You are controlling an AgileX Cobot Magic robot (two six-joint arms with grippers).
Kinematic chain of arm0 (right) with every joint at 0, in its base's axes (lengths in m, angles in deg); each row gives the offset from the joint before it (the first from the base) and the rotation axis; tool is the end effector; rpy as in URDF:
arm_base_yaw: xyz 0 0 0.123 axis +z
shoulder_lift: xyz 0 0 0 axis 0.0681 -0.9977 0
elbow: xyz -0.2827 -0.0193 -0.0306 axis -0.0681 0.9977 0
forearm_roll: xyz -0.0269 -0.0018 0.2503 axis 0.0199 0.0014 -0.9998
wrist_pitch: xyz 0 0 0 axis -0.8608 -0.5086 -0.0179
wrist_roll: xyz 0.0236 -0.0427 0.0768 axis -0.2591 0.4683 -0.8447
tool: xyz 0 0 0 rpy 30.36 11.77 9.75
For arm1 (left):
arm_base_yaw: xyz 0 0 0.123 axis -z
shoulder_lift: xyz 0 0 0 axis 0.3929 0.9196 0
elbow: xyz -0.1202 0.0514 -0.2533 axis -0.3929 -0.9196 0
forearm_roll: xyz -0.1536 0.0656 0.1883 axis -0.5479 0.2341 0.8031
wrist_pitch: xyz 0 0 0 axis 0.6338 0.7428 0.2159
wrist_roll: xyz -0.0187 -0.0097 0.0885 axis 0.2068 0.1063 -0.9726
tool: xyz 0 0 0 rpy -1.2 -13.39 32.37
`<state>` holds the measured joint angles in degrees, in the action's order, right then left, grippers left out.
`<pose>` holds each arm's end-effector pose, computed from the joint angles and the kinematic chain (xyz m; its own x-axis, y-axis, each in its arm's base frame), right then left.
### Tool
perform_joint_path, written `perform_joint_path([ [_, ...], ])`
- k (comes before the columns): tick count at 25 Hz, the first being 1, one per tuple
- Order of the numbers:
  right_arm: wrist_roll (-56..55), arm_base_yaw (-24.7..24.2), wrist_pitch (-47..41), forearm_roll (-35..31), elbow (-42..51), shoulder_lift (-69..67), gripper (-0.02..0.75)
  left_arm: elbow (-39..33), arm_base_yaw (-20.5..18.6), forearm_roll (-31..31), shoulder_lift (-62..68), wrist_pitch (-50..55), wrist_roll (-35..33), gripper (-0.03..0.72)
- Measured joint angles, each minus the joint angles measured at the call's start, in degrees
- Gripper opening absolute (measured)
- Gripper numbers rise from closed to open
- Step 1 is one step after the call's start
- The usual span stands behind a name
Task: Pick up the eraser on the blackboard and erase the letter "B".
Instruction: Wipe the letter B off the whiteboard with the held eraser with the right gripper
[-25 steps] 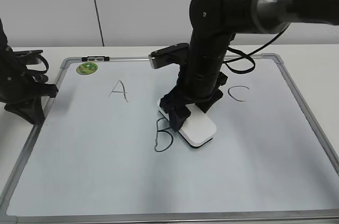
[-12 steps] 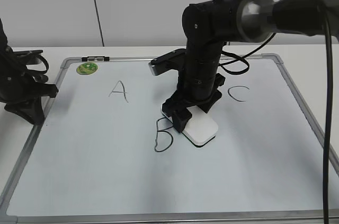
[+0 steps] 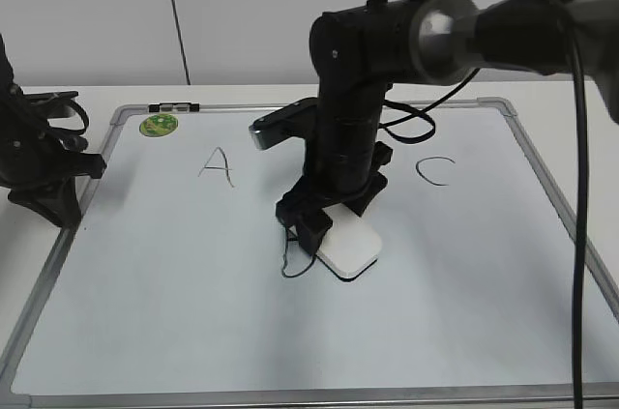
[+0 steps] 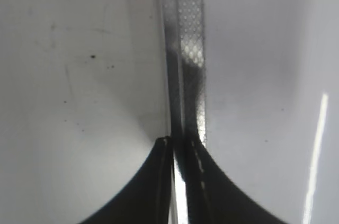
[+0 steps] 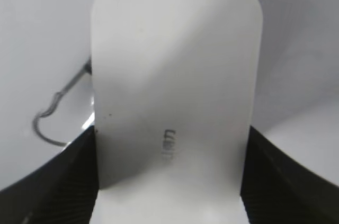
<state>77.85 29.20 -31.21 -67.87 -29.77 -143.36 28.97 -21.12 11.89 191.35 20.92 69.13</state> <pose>0.3774 0.2538 0.1506 -0.7259 -0.6838 -0.0737 -0.6877 0.7236 0.0588 0.3998 -0.0254 0.1267 -0.9978 0.0030 -0.0665 0.0115 0.9918 -0.1274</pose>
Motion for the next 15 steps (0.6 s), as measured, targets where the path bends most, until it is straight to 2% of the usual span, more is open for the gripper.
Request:
perform_joint_path([
  [12, 1.5, 9.8, -0.6, 0.1, -0.1, -0.2, 0.536, 0.0, 0.0, 0.0, 0.0, 0.0, 0.0, 0.032],
  [15, 1.6, 10.7, -0.6, 0.1, -0.1, -0.2, 0.536, 0.0, 0.0, 0.0, 0.0, 0.0, 0.0, 0.032],
])
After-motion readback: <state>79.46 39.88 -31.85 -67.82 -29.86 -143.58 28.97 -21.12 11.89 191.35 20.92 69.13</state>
